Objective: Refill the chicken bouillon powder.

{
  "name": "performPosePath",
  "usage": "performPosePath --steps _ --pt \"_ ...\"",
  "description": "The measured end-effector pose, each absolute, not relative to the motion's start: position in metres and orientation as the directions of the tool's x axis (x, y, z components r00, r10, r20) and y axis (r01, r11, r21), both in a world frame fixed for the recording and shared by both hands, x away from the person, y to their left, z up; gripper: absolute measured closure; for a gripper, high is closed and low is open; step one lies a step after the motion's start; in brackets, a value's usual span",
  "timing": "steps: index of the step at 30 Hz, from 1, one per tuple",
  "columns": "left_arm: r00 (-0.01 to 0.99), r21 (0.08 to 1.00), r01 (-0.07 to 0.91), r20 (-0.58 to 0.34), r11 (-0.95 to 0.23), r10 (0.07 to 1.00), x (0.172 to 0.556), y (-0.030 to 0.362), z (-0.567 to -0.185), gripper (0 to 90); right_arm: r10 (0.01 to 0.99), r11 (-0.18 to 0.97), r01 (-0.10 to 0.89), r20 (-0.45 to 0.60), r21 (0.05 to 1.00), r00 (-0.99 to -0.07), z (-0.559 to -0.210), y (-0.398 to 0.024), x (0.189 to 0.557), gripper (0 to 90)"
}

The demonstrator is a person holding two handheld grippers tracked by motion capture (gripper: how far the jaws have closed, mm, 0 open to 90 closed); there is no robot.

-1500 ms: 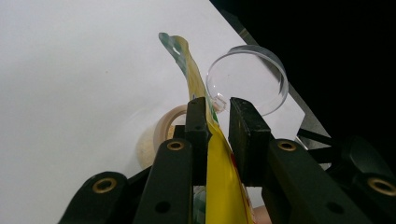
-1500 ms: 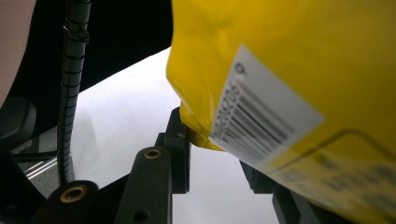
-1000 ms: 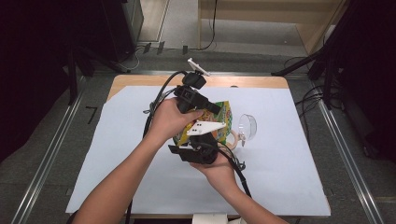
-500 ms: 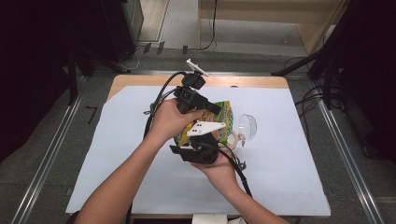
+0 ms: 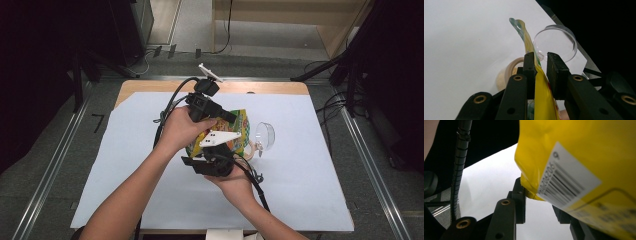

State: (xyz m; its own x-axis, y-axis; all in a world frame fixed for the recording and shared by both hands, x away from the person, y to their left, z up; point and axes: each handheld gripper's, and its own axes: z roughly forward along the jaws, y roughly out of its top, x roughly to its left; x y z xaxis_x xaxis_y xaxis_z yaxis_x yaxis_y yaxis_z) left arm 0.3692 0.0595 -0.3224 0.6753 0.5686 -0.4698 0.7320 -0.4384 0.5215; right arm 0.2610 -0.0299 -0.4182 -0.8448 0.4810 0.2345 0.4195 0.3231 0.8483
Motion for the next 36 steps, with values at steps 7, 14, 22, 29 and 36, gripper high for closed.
performPosePath --steps 7,14,22,29,36 --pt "0.679 0.527 0.728 -0.469 -0.437 0.566 0.3686 0.0593 -0.3217 78.3 0.483 0.327 0.417 0.229 0.848 -0.845 -0.4183 -0.0308 0.2614 68.1" --pt "0.679 0.527 0.728 -0.467 -0.439 0.566 0.3687 0.0594 -0.3227 78.2 0.487 0.323 0.418 0.229 0.849 -0.843 -0.4194 -0.0300 0.2613 68.1" --pt "0.682 0.529 0.726 -0.467 -0.439 0.563 0.3689 0.0588 -0.3225 78.3 0.493 0.324 0.414 0.222 0.851 -0.841 -0.4189 -0.0302 0.2609 67.9" --pt "0.676 0.526 0.731 -0.473 -0.435 0.565 0.3706 0.0591 -0.3212 78.0 0.490 0.331 0.419 0.226 0.846 -0.842 -0.4156 -0.0313 0.2624 68.0" --pt "0.666 0.496 0.743 -0.480 -0.449 0.571 0.3733 0.0580 -0.3224 77.9 0.483 0.323 0.436 0.250 0.840 -0.839 -0.4143 -0.0302 0.2617 68.2"
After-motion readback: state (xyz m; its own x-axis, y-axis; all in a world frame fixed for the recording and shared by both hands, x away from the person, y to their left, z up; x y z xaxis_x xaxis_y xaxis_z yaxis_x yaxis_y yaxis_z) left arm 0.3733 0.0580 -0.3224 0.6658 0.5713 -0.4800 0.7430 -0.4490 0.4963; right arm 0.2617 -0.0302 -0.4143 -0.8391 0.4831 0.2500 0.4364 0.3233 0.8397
